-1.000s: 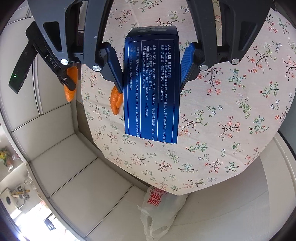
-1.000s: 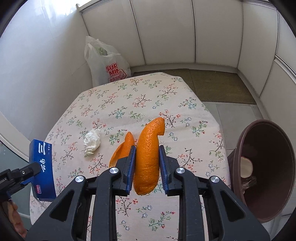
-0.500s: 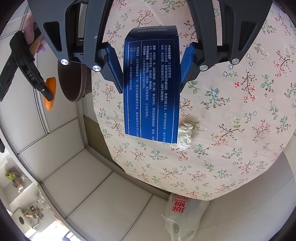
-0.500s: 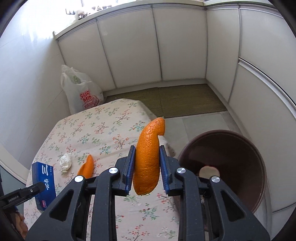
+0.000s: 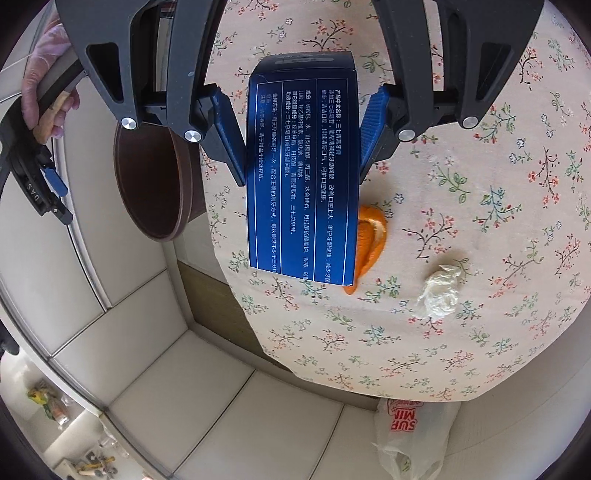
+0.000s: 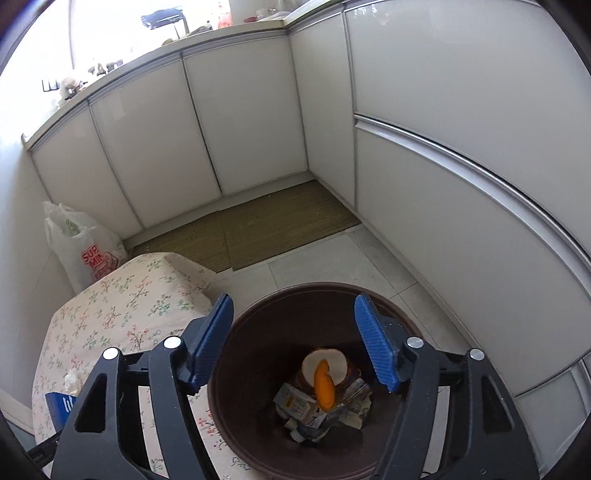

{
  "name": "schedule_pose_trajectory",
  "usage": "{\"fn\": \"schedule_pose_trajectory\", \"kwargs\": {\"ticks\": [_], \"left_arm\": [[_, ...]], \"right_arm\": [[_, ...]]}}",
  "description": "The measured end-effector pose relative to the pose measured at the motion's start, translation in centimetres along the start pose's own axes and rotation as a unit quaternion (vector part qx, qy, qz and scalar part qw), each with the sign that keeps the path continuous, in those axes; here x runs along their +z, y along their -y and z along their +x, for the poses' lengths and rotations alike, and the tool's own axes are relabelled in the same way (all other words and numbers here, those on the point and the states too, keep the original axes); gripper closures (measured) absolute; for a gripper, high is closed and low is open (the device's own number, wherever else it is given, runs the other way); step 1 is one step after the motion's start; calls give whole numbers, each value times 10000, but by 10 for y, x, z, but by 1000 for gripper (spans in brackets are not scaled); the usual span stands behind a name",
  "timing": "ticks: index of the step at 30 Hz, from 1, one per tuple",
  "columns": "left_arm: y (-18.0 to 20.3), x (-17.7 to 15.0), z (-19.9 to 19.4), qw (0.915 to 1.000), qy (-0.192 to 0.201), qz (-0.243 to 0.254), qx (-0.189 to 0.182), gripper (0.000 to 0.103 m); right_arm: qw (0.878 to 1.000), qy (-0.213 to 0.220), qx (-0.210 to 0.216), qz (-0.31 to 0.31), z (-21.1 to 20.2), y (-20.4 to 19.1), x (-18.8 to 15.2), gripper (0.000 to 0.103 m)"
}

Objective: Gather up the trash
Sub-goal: 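Carry the blue box with the left gripper while the right gripper drops the peel into the bin, then lower the blue box into the brown bin and open the left gripper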

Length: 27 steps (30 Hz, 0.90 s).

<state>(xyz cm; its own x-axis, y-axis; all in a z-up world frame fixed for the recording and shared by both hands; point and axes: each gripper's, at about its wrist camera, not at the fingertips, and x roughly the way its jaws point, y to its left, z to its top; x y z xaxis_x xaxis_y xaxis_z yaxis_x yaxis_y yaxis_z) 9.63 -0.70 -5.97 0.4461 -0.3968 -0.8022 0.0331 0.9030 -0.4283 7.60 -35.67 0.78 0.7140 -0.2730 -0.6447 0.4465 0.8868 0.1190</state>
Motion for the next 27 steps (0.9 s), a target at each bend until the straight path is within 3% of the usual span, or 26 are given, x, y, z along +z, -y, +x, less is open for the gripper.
{"fn": "schedule_pose_trajectory", "kwargs": {"ticks": [6, 16, 27], "left_arm": [[38, -1, 14, 9997, -51, 27, -254, 47], [130, 6, 29, 9969, -86, 459, -626, 47], [207, 4, 65, 9939, -364, 904, -516, 47]], "right_arm": [[9980, 344, -520, 137, -8, 22, 3, 7], [9945, 236, -653, 783, -13, 78, 9, 7], [9856, 31, -493, 1615, -13, 135, 10, 7]]}}
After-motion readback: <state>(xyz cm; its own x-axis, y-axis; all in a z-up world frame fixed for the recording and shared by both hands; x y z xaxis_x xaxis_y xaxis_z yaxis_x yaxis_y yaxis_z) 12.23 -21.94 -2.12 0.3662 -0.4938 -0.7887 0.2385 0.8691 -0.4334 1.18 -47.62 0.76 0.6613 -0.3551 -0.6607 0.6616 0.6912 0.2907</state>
